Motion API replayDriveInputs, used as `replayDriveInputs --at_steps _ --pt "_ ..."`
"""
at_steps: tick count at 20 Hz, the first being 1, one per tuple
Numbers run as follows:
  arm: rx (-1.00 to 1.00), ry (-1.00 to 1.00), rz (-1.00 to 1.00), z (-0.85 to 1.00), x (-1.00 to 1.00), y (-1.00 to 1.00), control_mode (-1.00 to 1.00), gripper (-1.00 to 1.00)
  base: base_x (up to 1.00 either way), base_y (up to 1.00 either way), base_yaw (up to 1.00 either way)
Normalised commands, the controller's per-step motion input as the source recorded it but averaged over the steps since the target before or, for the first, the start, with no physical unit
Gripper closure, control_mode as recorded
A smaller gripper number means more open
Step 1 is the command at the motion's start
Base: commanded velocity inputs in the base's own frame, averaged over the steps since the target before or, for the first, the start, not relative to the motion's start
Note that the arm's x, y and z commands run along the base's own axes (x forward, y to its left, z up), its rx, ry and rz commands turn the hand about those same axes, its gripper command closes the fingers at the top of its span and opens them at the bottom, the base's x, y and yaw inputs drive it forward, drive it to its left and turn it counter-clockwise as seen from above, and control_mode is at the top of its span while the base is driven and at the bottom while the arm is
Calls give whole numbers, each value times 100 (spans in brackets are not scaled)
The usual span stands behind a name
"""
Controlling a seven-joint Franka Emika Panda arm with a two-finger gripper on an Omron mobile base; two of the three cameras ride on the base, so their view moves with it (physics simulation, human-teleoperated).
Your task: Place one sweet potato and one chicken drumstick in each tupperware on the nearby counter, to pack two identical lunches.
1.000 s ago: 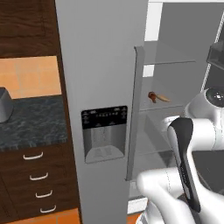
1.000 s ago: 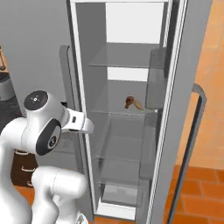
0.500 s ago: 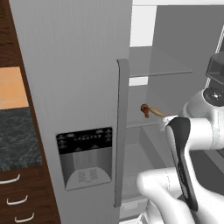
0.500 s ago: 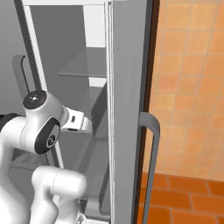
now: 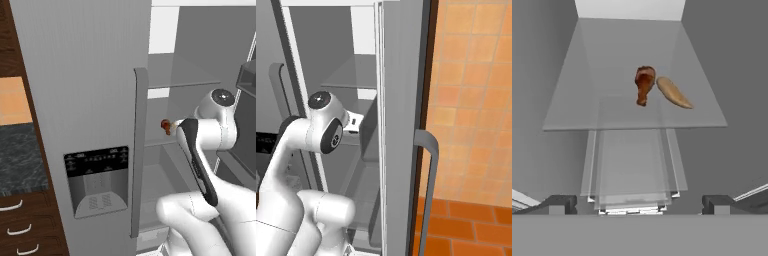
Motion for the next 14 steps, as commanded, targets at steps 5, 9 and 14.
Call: replayDriveInputs --at_steps 5,9,14 --pt "1 1 0 -12 78 0 -100 -100 0 0 0" --pt "2 3 0 -54 63 -4 -100 -100 0 0 0" --pt "0 7 0 -45 68 0 -100 -100 0 0 0"
